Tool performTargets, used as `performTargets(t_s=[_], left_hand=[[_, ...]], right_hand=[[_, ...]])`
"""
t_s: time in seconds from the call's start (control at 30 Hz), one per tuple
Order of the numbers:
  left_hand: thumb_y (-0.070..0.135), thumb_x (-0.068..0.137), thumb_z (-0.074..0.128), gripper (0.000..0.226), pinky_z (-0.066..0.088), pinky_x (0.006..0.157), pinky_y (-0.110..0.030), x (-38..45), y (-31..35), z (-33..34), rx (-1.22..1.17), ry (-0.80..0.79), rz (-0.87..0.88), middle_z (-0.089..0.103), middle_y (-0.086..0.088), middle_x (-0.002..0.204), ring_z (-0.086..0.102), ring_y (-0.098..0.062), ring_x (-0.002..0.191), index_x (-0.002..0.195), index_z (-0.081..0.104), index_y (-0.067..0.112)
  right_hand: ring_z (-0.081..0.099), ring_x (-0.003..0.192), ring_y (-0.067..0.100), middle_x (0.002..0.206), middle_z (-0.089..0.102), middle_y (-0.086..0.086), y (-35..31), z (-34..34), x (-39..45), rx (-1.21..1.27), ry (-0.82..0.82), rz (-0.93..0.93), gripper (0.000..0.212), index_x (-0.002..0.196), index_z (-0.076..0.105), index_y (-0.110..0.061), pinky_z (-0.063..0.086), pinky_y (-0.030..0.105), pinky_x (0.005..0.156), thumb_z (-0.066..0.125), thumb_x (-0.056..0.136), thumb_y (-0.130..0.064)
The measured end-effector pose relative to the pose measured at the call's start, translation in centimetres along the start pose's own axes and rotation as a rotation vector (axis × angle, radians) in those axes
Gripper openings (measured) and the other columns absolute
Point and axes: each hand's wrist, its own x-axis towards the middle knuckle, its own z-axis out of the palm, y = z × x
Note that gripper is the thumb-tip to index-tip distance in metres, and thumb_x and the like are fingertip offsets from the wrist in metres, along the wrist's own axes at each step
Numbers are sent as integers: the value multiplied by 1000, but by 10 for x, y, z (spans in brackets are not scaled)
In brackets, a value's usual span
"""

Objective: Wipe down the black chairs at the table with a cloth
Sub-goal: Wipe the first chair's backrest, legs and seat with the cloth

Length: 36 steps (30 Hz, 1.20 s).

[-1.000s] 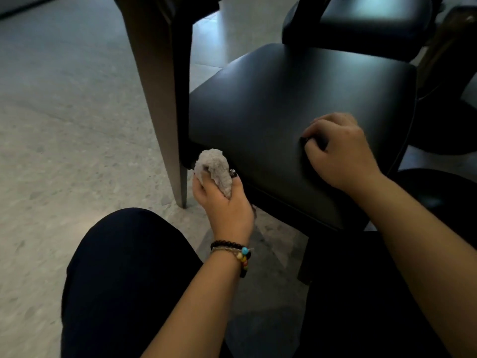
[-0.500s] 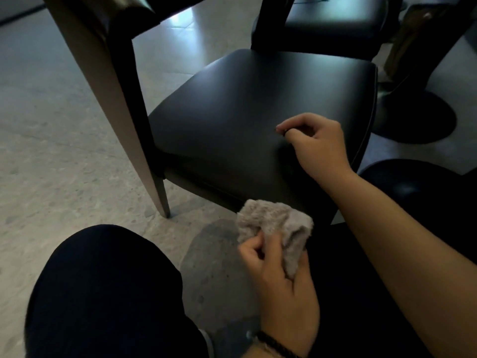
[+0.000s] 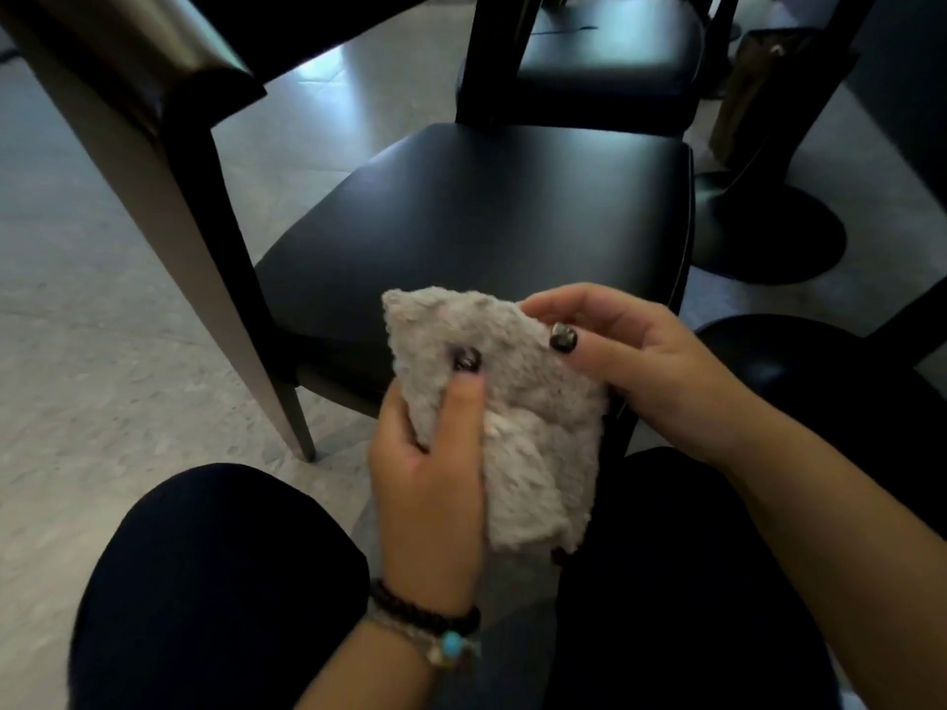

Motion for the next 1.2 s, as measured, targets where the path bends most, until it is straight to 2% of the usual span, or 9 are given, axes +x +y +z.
performTargets(t_s=[0.2,0.47,0.57,0.67,0.73,0.83,0.93,1.03,1.2], left_hand=[[35,80,71,19,57,67,-30,51,28,3,123,-232,-115,76,-3,87,73,-17,83,83,75,18],[29,75,74,29,55,64,-16,63,15,7,291,-335,-75,75,6,87,71,-6,82,99,65,14],[30,63,73,48,56,71,-20,60,13,9,201,-371,-70,74,2,99,70,-6,90,107,60,15],[23,71,71,35,58,76,-27,62,12,9,108,-409,-77,74,1,99,71,-13,93,104,64,16],[18,82,68,16,58,71,-26,71,11,6,166,-383,-26,75,2,90,72,-13,85,97,66,14],[13,94,57,6,56,64,-20,93,5,-3,268,-287,55,75,4,79,72,-10,75,95,62,9],[12,96,54,8,54,66,-16,111,-5,-10,398,-187,140,72,16,75,69,0,76,92,60,15],[10,94,57,16,56,71,-22,119,-15,-13,467,-131,143,70,13,74,66,2,73,84,61,22],[13,94,55,11,56,77,-27,126,-16,-12,449,-146,142,73,8,77,70,-5,81,90,63,20]], right_hand=[[69,88,16,95,73,4,-19,-7,6,-141,325,-46,31,100,69,-19,57,34,77,81,73,-14],[72,84,17,91,74,1,-30,-19,0,-288,629,91,44,101,67,-22,60,45,77,88,62,-24],[72,89,13,96,74,-1,-31,-7,-4,-212,523,-30,51,106,66,-23,61,38,76,89,61,-25],[72,93,14,99,75,0,-20,8,-4,-138,355,43,50,108,67,-18,59,34,80,89,63,-9],[72,87,13,91,75,0,-16,10,-2,-168,461,95,37,97,69,-19,60,35,79,85,69,-3],[67,83,8,88,68,-9,-22,4,0,-503,792,-289,25,91,64,-21,55,30,72,78,74,-10],[59,112,26,116,62,10,-19,10,0,-950,493,-633,26,96,65,-6,47,43,95,72,73,-16],[45,131,31,136,52,9,6,26,-7,-1284,-11,-292,45,99,65,-13,26,66,107,71,73,-50],[40,135,26,146,43,3,22,32,3,-1251,-5,-161,79,141,44,-23,25,67,109,68,75,-58]])
